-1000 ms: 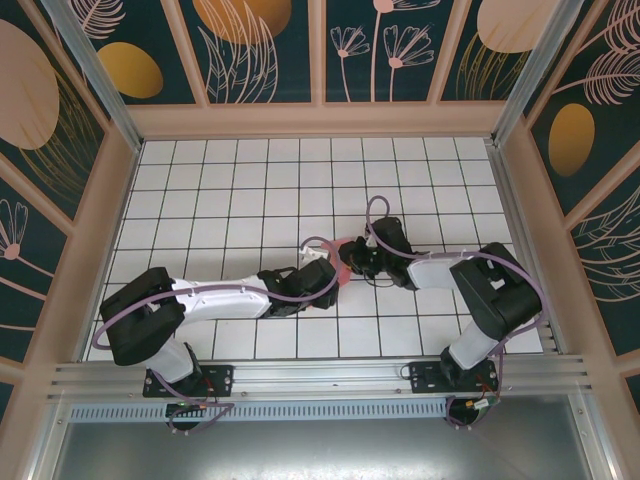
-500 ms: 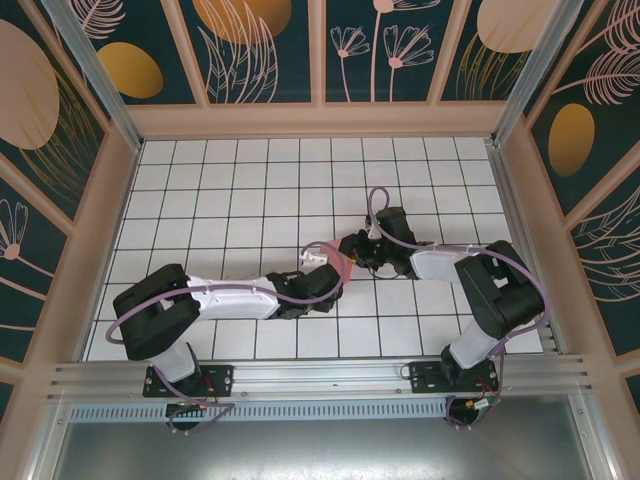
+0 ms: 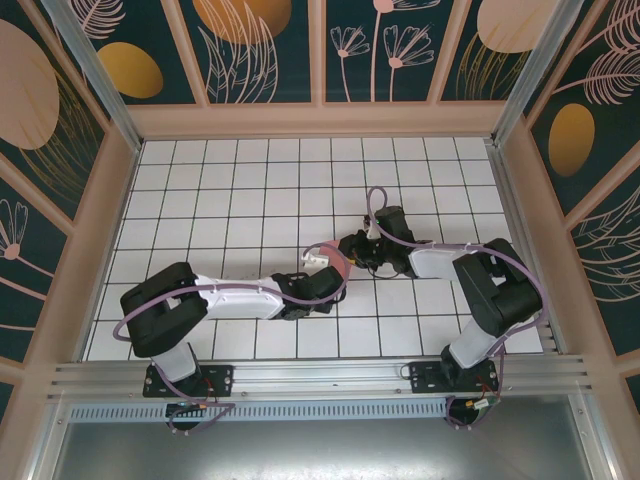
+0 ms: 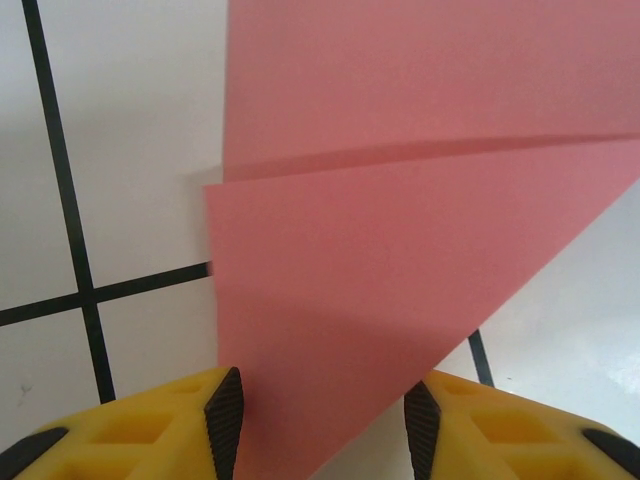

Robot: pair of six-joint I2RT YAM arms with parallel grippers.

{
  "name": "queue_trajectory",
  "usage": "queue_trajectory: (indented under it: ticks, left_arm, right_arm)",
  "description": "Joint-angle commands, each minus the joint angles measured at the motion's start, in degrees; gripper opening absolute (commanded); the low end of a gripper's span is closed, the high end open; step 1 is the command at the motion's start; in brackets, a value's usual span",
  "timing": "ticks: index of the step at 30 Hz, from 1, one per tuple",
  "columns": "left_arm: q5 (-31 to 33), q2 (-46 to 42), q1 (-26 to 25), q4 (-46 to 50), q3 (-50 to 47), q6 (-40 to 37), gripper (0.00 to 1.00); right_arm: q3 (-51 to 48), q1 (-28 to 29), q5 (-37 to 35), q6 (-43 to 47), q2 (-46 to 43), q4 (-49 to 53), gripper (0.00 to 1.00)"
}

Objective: Fold a paper plane with a square sheet of paper (pick it up from the middle)
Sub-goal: Fourth fold the wing at the center of the table.

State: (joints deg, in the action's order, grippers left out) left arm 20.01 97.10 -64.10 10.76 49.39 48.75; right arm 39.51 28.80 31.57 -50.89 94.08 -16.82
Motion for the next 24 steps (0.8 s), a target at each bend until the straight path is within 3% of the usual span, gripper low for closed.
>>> queue_trajectory:
  ticks: [1,9,24]
  left_arm:
    - [1.1,0.5,-0.5,1.1,0.7,0.5,0.47]
    - [1.3,0.4,-0.5,0.9,0.6,0.2,0.41]
    - [1.6,0.6,-0.5,0.3,0.2,-0.7,0.17]
  right_arm:
    - [1.7,-0.4,1.1,1.2,1.0,0.5,0.25]
    - [1.6,-0.4,1.0,1.3,1.0,0.7,0.25]
    - [1.3,-0.4,0.5,2.5,-0.1,2.3,0.27]
